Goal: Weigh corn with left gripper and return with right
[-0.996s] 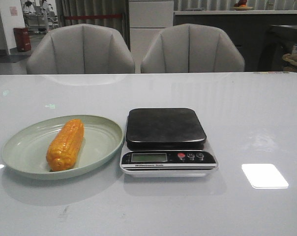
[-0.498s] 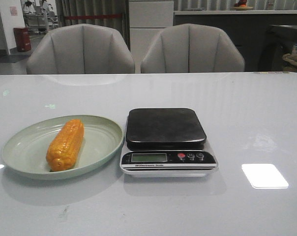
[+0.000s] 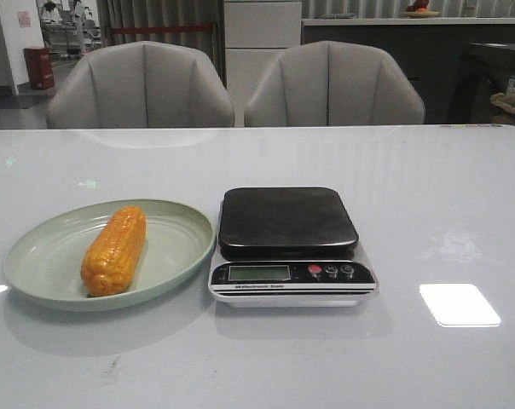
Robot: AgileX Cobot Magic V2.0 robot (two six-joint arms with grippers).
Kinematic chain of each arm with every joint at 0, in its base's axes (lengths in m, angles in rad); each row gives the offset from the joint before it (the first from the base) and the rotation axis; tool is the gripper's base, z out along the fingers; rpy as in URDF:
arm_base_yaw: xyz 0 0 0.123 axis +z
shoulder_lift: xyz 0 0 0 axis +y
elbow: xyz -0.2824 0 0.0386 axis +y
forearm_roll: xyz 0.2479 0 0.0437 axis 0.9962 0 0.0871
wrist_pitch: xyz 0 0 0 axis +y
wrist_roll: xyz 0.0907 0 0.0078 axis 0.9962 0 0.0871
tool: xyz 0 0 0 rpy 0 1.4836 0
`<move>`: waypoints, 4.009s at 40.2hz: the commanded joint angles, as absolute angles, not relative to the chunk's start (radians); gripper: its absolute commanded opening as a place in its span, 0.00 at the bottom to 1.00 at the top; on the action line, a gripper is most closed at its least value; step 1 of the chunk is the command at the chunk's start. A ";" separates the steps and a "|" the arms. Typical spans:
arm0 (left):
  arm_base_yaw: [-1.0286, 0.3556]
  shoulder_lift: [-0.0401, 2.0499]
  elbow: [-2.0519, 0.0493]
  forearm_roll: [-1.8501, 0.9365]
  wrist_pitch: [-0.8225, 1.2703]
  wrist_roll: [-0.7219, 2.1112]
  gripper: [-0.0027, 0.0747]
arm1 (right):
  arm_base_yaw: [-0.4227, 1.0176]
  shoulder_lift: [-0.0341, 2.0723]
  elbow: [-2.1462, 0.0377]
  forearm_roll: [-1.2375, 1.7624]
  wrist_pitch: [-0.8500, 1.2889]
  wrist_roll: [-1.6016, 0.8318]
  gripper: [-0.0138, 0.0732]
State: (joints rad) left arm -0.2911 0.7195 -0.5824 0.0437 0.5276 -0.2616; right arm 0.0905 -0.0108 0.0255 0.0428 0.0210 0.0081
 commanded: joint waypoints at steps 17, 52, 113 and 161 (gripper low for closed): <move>-0.460 1.184 -0.845 -0.010 0.424 -0.300 0.83 | 0.088 -0.030 0.030 0.032 -0.053 0.000 0.34; -0.508 1.743 -1.043 -0.053 0.465 -0.356 0.67 | 0.088 -0.030 0.030 0.032 -0.053 0.000 0.34; -0.723 1.900 -1.475 -0.163 0.496 -0.346 0.68 | 0.088 -0.030 0.030 0.032 -0.053 0.000 0.34; -0.722 0.630 -0.729 0.299 0.475 -0.457 0.68 | 0.088 -0.030 0.030 0.032 -0.053 0.000 0.34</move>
State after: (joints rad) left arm -0.7203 0.7203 -0.7449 0.2833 0.5390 -0.4471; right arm 0.0905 -0.0108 0.0255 0.0428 0.0225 0.0081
